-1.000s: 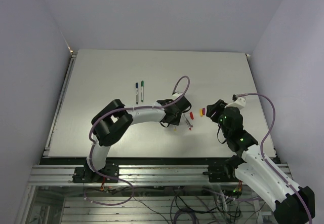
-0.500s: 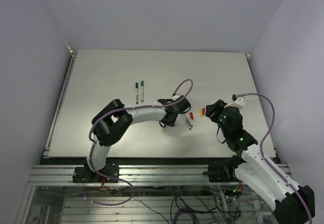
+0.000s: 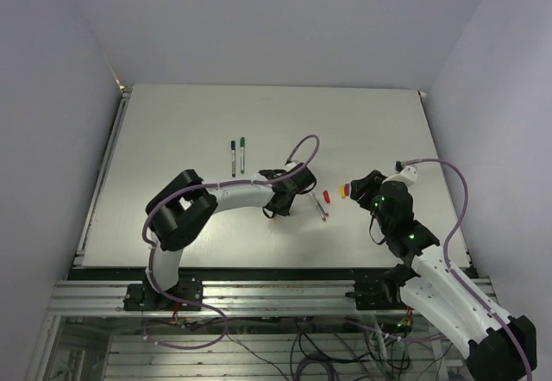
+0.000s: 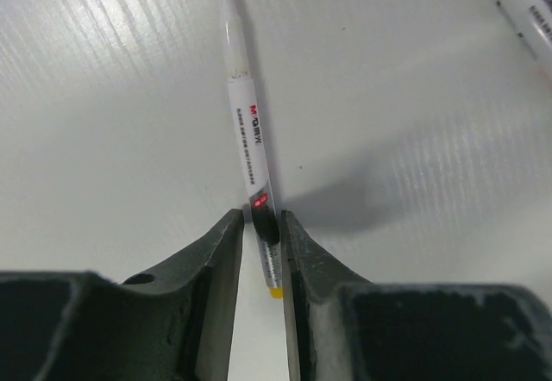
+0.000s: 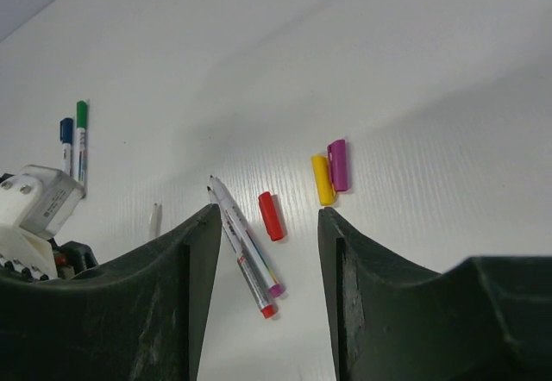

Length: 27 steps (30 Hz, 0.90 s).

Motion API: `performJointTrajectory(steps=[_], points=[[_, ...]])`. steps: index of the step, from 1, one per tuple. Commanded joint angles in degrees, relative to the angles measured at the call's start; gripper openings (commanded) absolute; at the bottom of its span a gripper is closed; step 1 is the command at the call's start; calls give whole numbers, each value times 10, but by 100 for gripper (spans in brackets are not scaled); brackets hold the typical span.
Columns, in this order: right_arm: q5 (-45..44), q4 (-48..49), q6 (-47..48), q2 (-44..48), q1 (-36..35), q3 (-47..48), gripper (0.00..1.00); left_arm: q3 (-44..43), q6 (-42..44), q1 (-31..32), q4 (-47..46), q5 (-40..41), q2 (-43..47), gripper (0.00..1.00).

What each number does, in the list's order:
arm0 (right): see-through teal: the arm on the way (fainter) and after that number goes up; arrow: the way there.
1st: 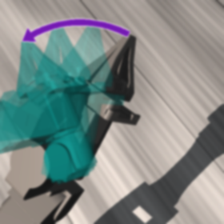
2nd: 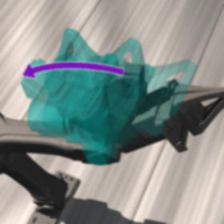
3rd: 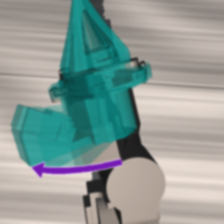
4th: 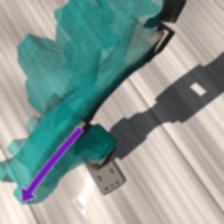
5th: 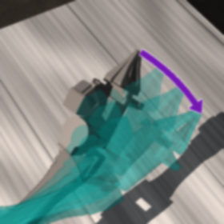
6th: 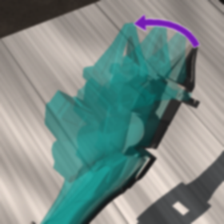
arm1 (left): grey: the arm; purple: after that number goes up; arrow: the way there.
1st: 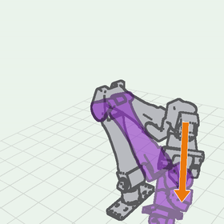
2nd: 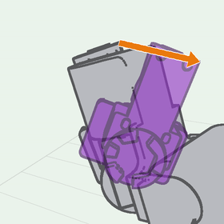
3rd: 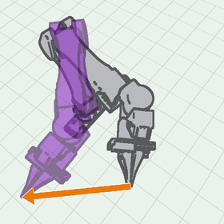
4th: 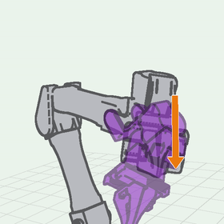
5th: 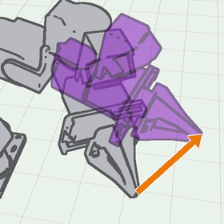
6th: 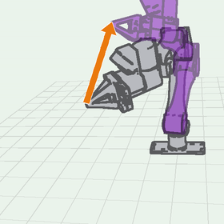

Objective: Insert the pens into the pen caps

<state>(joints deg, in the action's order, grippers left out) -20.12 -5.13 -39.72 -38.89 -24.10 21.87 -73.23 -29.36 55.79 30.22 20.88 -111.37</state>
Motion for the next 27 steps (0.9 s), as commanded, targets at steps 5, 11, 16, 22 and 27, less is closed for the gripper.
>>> performJointTrajectory(steps=[5,11,16,22,27], points=[[-10,-27,-13,-23,2,29,47,59,-3,-22,-16,-59,-16,26],[-26,-52,-3,-52,2,49,44,67,11,-36,-45,-97,-31,7],[-14,-60,39,-119,2,80,32,88,7,-37,-62,-99,-2,7],[-1,-42,78,-221,3,123,28,111,3,-36,-77,-117,79,7],[10,-21,108,-304,3,159,29,118,-1,-32,-59,-134,143,7]])
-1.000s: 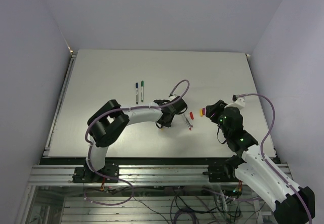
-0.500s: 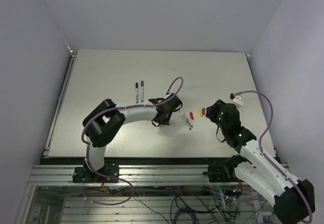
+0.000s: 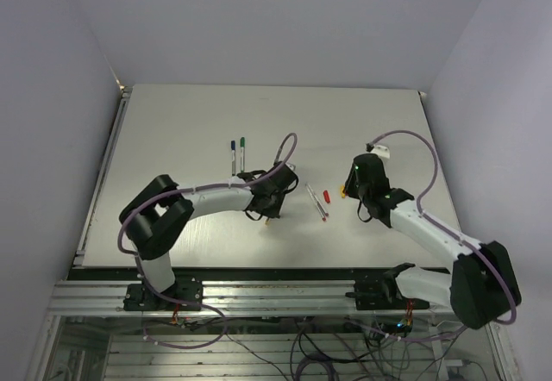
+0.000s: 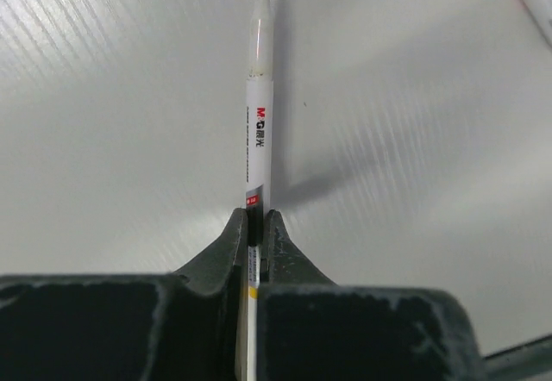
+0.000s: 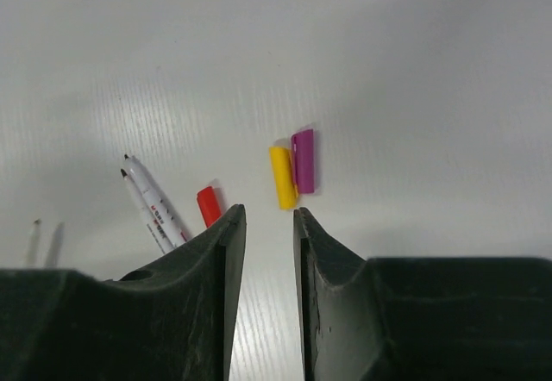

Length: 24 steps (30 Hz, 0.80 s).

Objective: Insert the pens into the pen caps

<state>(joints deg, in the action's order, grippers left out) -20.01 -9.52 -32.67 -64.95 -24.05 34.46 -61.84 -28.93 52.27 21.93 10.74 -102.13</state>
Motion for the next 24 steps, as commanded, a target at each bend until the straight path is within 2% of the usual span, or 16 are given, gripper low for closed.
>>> performJointTrajectory(steps=[1,15,24], points=[[10,27,41,-59,2,39,29,6,-8,6,29,-31,62,7],[6,63,70,-227,5,105,35,59,-29,39,30,-27,148,7],[-9,82,73,-264,7,112,36,71,-27,41,16,-35,154,7]])
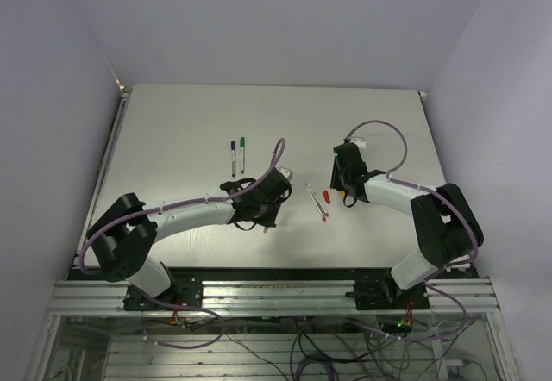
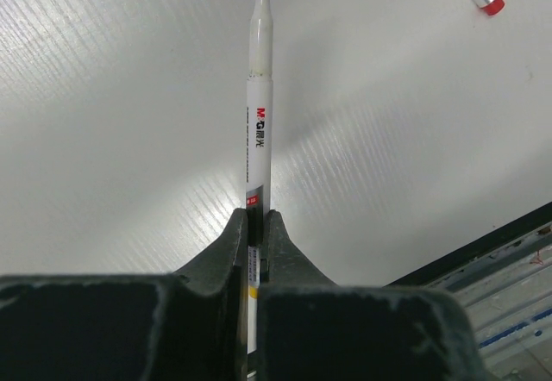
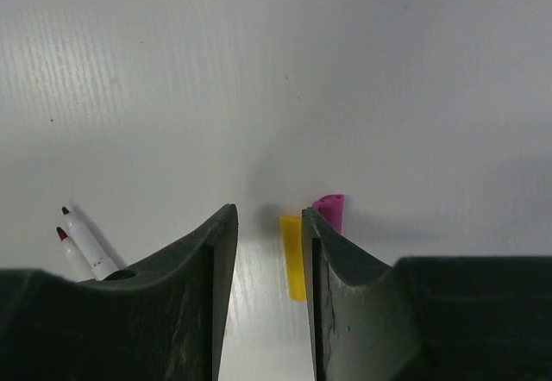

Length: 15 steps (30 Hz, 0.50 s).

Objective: Insert the pens into the pen caps

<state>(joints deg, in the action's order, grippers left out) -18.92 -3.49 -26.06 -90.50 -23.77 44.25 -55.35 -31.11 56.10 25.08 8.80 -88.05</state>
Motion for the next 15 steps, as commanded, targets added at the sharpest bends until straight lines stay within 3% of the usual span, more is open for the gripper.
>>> performJointTrajectory(steps=[1,15], points=[[-22,24,8,-11,4,14,36,7,-5,4,-17,-17,12,7],[-30,15,-9,-32,5,-4,36,10,-4,4,-24,-18,5,7]])
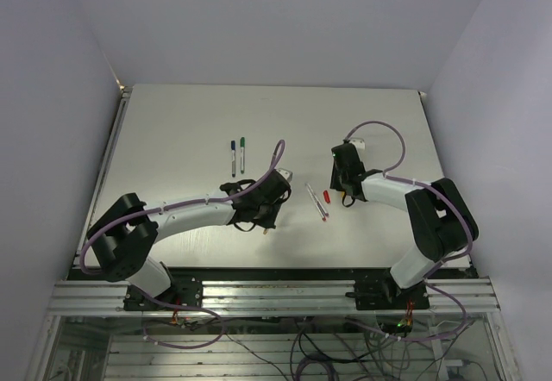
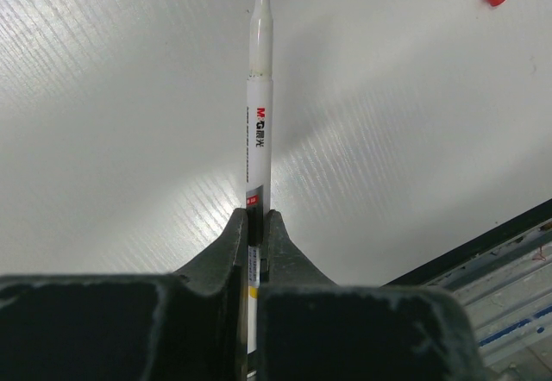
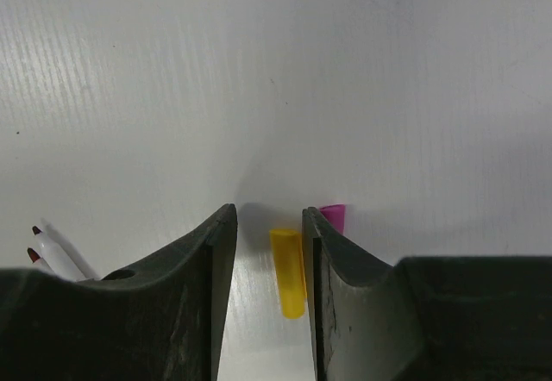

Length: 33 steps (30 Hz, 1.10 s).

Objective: Insert the pens into the pen caps

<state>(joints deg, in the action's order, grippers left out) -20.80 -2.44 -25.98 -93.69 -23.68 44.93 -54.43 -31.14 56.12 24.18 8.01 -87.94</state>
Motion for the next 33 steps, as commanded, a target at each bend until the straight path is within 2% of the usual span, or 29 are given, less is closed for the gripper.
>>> performJointTrajectory(steps=[1,14,21,22,28,30,33], points=[[-10,2,-15,3,3,-15,36,1,-4,4,-15,-11,2,7],[15,-10,-52,56,4,-81,34,-4,-5,4,-27,-24,-11,7],[12,-13,-47,37,4,-77,32,-3,-7,4,-29,-27,-9,7],[12,-16,-48,31,4,-74,30,-2,-8,4,-29,-27,-8,7],[12,-53,-59,13,3,-57,6,3,-9,4,-31,-24,-5,7],[16,-58,-62,10,3,-56,4,4,-9,4,-34,-26,-7,7],[24,-62,-61,12,3,-52,6,2,-3,4,-34,-30,-11,7]])
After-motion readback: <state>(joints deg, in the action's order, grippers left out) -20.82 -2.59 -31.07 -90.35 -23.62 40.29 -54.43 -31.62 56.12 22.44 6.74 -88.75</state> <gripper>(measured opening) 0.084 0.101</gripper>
